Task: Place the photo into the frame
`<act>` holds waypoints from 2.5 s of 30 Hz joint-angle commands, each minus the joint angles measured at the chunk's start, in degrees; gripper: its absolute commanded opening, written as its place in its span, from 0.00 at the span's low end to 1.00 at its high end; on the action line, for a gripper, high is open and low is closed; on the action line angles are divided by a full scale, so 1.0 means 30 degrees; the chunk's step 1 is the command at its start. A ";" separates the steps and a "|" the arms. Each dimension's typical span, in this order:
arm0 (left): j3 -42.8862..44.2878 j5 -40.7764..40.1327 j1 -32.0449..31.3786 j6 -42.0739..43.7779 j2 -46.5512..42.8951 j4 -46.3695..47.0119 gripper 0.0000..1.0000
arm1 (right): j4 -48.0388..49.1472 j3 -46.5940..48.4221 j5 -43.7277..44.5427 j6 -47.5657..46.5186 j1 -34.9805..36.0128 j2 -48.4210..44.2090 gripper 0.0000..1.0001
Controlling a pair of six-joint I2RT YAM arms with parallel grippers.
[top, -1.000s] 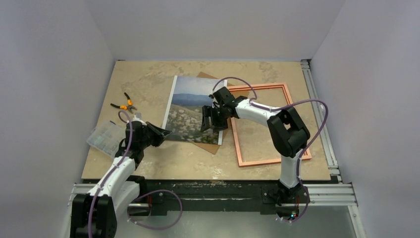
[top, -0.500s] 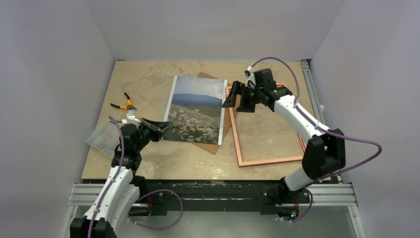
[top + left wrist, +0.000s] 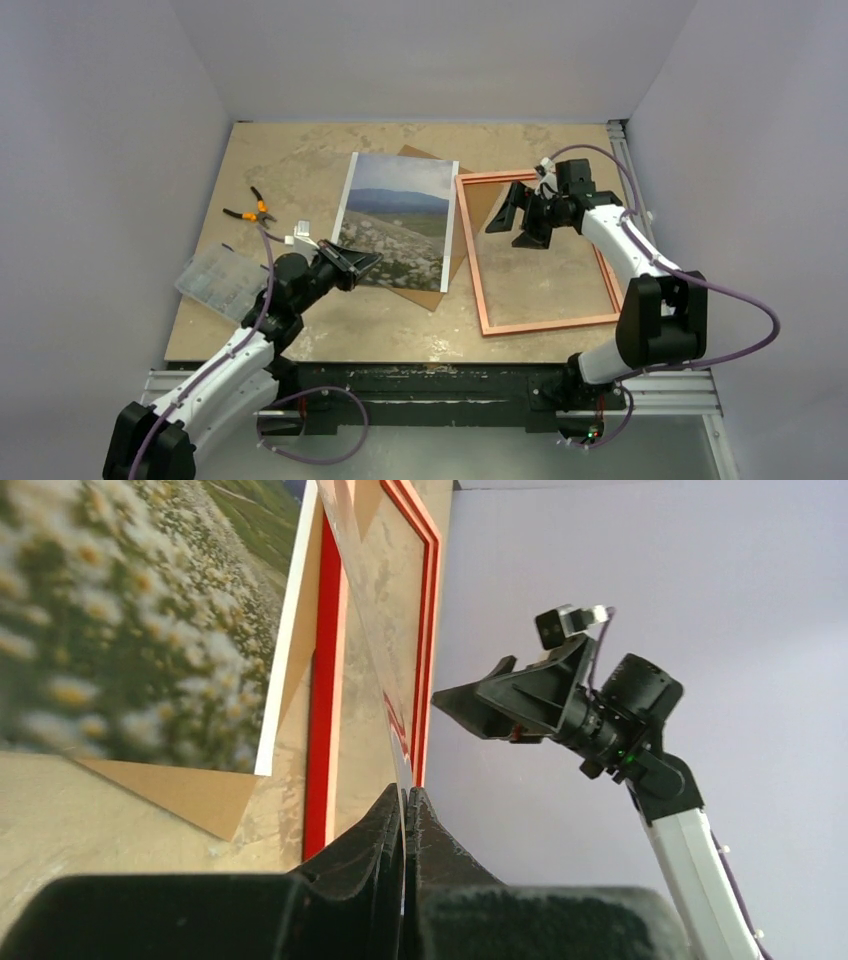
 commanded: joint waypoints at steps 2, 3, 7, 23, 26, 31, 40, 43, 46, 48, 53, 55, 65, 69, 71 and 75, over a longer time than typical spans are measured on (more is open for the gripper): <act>0.0984 -0.2156 -0.1937 -0.0152 0.0003 0.2071 0.00 | 0.0947 -0.1369 -0.2703 -0.0327 -0.0834 -0.0323 0.85; 0.1083 -0.2309 -0.2429 -0.0042 0.0220 0.1938 0.00 | 0.1133 -0.1567 -0.3029 -0.0231 -0.0980 -0.0276 0.85; 0.0726 -0.3286 -0.4889 0.0098 0.1555 0.2597 0.00 | 0.1074 -0.1797 -0.2871 -0.0217 -0.1401 -0.0369 0.84; 0.1509 -0.3419 -1.0476 0.4069 0.5388 -0.1612 0.00 | -0.0090 -0.1968 0.3413 -0.2056 -0.1482 -0.1757 0.84; 0.0776 -0.3261 -1.0866 0.4084 0.5442 -0.2074 0.32 | 0.0007 -0.2067 0.3405 -0.2220 -0.1498 -0.1177 0.84; -0.0173 -0.3649 -1.0878 0.3324 0.3982 -0.2983 0.84 | 0.0533 -0.2358 0.2308 -0.2024 -0.1453 -0.0237 0.83; 0.0472 -0.6433 -0.9788 0.2600 -0.0916 -1.0693 0.97 | 0.0973 -0.1214 0.1771 -0.2221 -0.1422 0.1903 0.82; -0.0178 -0.5048 -0.7531 0.3081 -0.2180 -1.0074 0.92 | 0.0972 -0.0506 0.2461 -0.2056 -0.1471 0.2395 0.82; -0.0178 -0.3530 -0.5588 0.3805 -0.2053 -0.9258 0.85 | 0.1047 0.0176 0.3422 -0.1918 -0.1462 0.2880 0.82; 0.0266 -0.2558 -0.4769 0.4376 -0.0871 -0.8691 0.79 | 0.1312 0.0421 0.3375 -0.1903 -0.1466 0.3441 0.82; 0.1774 -0.0618 -0.4084 0.5131 0.3818 -0.7072 0.66 | 0.2767 -0.0016 0.0580 -0.1661 -0.1450 0.4921 0.80; 0.2058 -0.0474 -0.4067 0.5282 0.5106 -0.6444 0.64 | 0.3442 -0.0348 -0.0611 -0.1529 -0.1467 0.5352 0.80; 0.1767 0.0111 -0.3660 0.5558 0.7318 -0.4356 0.53 | 0.7315 -0.1268 -0.6241 -0.0161 -0.1456 0.6323 0.65; 0.1746 0.0153 -0.3483 0.5632 0.7346 -0.4163 0.51 | 0.6952 -0.1310 -0.6771 0.0059 -0.1430 0.6042 0.36; 0.1795 0.0206 -0.3458 0.5703 0.7325 -0.4205 0.50 | 0.6644 -0.1676 -0.6902 -0.0016 -0.1437 0.5560 0.21; 0.2019 -0.0052 -0.3401 0.5987 0.7045 -0.5248 0.49 | 0.5375 -0.2991 -0.6274 -0.0573 -0.1428 0.3905 0.07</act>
